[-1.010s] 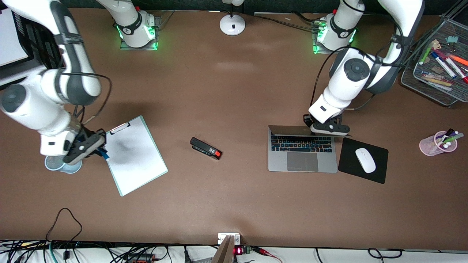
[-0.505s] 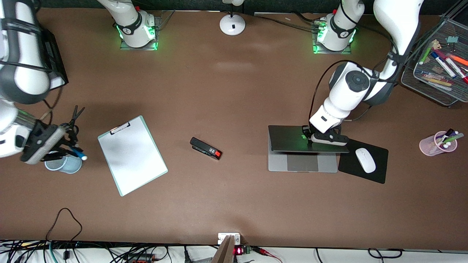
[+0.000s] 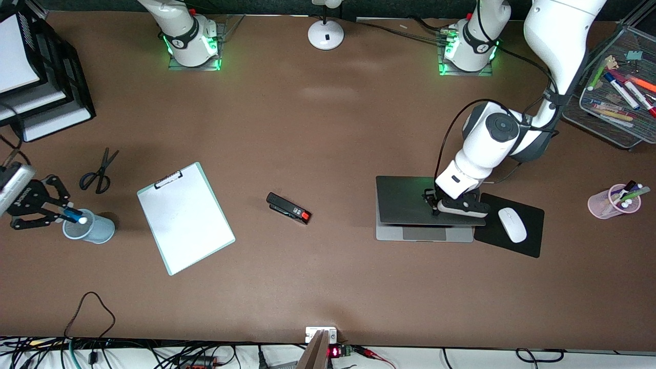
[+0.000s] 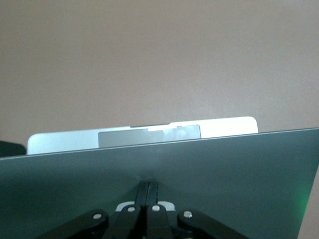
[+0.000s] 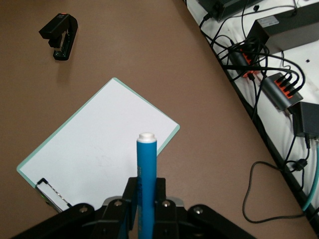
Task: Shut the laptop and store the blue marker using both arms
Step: 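Carry the marker over the blue cup while the left gripper presses the lid shut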
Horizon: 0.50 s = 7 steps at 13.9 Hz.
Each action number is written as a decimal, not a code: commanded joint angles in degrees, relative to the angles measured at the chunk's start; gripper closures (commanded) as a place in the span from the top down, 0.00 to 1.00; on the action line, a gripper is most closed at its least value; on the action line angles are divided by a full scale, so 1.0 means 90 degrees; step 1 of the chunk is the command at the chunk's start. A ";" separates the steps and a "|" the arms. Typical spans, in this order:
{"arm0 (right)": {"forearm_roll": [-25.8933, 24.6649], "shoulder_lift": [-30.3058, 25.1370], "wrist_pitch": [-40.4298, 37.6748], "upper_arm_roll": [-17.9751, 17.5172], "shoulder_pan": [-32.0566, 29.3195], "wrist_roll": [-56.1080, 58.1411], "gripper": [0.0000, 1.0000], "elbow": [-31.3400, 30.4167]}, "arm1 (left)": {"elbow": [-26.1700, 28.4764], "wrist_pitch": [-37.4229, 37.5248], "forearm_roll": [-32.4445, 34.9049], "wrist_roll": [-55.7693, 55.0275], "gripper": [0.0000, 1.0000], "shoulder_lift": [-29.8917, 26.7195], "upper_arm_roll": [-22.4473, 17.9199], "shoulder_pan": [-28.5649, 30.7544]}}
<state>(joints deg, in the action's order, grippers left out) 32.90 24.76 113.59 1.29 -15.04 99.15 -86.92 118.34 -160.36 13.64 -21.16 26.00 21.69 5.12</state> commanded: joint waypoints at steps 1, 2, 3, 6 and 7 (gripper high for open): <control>0.0698 0.0441 -0.0432 -0.0085 -0.0427 0.0826 0.00 0.0449 | -0.0190 -0.0414 0.0427 -0.0090 0.00 0.0421 -0.0154 -0.0071; 0.0961 0.0520 -0.0453 -0.0085 -0.0564 0.1129 0.00 0.0449 | -0.0316 -0.0511 0.0535 -0.0100 0.00 0.0509 -0.0213 -0.0061; 0.1235 0.0617 -0.0472 -0.0085 -0.0681 0.1432 0.00 0.0449 | -0.0375 -0.0522 0.0545 -0.0100 0.00 0.0539 -0.0262 -0.0071; 0.1880 0.0978 -0.0959 -0.0076 -0.1081 0.2126 0.00 0.0449 | -0.0579 -0.0619 0.0574 -0.0100 0.00 0.0792 -0.0272 -0.0119; 0.2027 0.1086 -0.1048 -0.0085 -0.1189 0.2341 0.00 0.0449 | -0.0629 -0.0697 0.0623 -0.0100 0.00 0.0890 -0.0282 -0.0119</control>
<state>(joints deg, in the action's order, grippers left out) 47.93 31.94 107.17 1.32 -23.25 116.49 -84.80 115.37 -165.39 17.06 -21.19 31.44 19.89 4.91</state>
